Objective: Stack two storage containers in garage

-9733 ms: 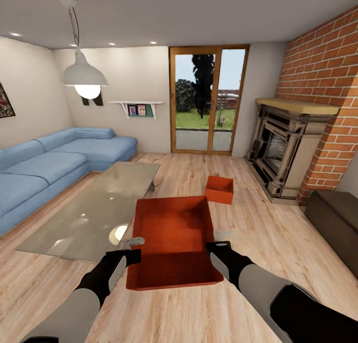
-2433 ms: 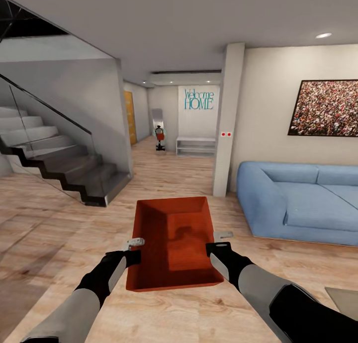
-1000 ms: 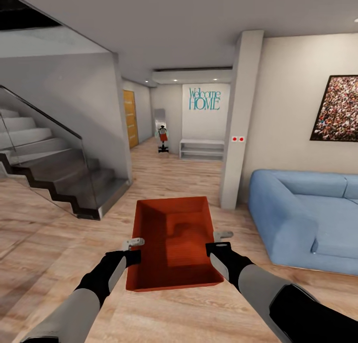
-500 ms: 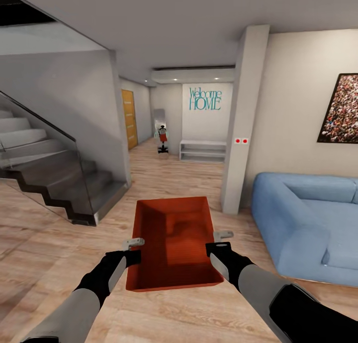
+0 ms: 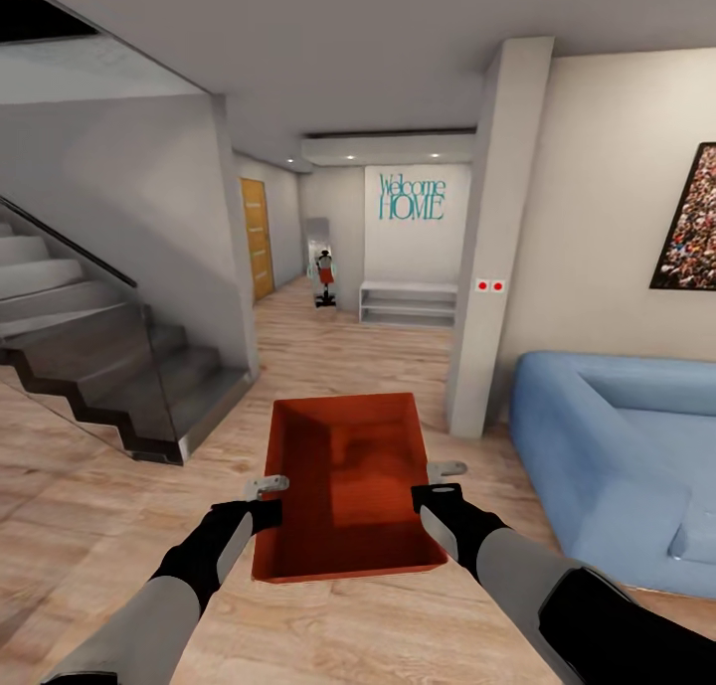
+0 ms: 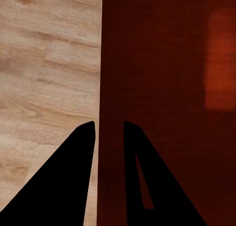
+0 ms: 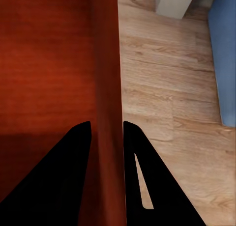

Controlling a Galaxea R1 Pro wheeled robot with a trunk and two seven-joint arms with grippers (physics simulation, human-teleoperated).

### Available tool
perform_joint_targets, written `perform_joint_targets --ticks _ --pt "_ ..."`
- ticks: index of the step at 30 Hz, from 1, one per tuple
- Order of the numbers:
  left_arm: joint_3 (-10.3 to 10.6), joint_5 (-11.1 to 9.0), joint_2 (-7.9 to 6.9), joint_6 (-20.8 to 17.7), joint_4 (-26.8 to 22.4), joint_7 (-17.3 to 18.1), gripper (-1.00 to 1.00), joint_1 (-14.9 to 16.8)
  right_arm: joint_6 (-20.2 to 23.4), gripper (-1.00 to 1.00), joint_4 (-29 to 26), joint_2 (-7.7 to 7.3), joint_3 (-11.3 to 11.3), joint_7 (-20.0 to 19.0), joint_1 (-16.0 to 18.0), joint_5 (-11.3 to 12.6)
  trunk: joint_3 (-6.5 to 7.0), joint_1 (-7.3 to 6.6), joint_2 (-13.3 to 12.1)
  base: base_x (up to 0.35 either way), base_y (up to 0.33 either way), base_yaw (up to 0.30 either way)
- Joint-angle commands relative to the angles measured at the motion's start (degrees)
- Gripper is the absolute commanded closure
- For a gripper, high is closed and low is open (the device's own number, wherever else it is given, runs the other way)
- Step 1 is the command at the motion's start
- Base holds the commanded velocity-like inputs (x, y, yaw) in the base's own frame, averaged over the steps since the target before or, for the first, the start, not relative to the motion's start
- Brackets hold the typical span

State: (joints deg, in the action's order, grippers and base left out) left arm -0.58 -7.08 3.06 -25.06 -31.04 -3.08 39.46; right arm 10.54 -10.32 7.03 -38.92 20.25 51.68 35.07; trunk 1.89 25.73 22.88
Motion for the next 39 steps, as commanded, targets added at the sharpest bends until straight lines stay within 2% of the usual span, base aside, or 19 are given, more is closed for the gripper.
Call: perform_joint_targets --ticks 1,24,39 --pt "-0.6 0.9 0.02 -0.4 0.0 -3.2 1.0 0.0 0.3 1.0 -1.0 -0.04 -0.6 -0.3 0.0 -0.2 -0.02 0.05 0.0 0.323 0.0 0.0" --pt "-0.6 0.8 0.05 -0.4 0.0 -3.2 1.0 0.0 0.3 1.0 -1.0 -0.08 -0.6 -0.3 0.0 -0.2 -0.02 0.05 0.0 0.323 0.001 0.0" --pt "-0.6 0.8 0.06 -0.4 0.0 -3.2 1.0 0.0 0.3 1.0 -1.0 -0.08 -0.6 -0.3 0.0 -0.2 -0.02 0.05 0.0 0.323 0.087 0.0"
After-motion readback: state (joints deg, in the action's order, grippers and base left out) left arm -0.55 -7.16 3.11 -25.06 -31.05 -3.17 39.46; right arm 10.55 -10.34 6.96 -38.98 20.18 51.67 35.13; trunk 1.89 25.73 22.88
